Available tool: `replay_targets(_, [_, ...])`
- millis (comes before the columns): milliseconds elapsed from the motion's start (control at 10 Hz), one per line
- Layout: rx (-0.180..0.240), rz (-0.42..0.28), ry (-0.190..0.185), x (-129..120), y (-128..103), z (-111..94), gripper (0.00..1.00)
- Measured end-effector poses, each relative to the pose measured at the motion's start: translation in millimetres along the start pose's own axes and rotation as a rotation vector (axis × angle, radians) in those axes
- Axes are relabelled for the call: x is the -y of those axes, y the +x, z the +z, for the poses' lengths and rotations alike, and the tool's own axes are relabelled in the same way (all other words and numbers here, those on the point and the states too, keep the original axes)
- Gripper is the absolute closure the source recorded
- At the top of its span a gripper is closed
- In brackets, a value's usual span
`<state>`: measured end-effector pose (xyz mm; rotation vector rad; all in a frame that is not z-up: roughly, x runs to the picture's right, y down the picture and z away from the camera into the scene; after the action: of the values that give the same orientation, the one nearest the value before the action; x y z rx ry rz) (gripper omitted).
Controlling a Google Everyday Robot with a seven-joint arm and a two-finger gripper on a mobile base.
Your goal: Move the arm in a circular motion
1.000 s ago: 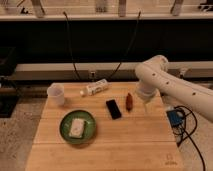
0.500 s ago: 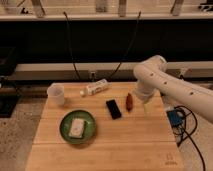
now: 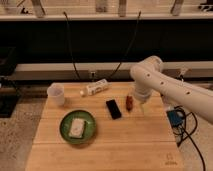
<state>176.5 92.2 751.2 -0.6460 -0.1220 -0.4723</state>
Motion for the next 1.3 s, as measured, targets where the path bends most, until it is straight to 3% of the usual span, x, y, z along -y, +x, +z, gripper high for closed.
replay_targets(1300, [0.018, -0.079, -0.015, -1.2, -8.3, 9.4, 0.2])
